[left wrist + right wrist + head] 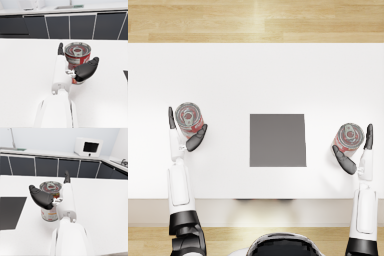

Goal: Pick up the red can on the left and place it in the middle, then pick up the red can on the right and place it on top of the can in the middle

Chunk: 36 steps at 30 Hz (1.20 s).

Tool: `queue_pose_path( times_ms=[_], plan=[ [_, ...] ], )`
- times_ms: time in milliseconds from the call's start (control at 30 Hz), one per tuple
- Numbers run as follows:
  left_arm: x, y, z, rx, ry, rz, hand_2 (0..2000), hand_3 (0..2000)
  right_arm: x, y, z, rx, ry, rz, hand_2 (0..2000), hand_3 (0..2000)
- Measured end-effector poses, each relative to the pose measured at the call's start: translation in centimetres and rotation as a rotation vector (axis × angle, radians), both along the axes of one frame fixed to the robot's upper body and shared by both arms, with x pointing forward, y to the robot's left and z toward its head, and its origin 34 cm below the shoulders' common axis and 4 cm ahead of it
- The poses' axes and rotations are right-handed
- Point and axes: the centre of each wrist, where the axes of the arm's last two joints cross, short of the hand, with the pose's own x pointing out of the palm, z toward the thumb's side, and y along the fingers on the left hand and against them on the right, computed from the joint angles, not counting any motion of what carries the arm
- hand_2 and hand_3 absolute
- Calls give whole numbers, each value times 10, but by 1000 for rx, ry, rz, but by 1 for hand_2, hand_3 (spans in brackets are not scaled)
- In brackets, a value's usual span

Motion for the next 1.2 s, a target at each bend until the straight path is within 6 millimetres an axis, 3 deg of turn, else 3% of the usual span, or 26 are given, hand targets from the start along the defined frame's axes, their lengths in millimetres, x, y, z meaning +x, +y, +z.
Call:
queue_pose_path(
  times_ms=[267,900,933,967,1033,1067,1200],
  plan=[
    [9,0,-22,-41,104,17,0,0,13,2,-19,28,75,-11,0,0],
    [25,0,-32,-121,179,45,0,0,27,2,-55,80,217,-33,0,0],
    [26,0,-32,-122,179,45,1361,327,28,2,-55,82,219,-33,1361,327],
    [26,-1,-32,-126,179,38,2000,653,28,2,-55,83,222,4,2000,653],
    [26,-1,-31,-130,174,26,2000,1307,28,2,-54,85,222,52,2000,1307],
    [25,-1,-30,-128,164,30,2000,1520,28,3,-53,86,214,40,2000,1520],
    [20,-7,-14,-98,77,1,2000,1520,29,7,-37,81,147,42,2000,1520]
  ],
)
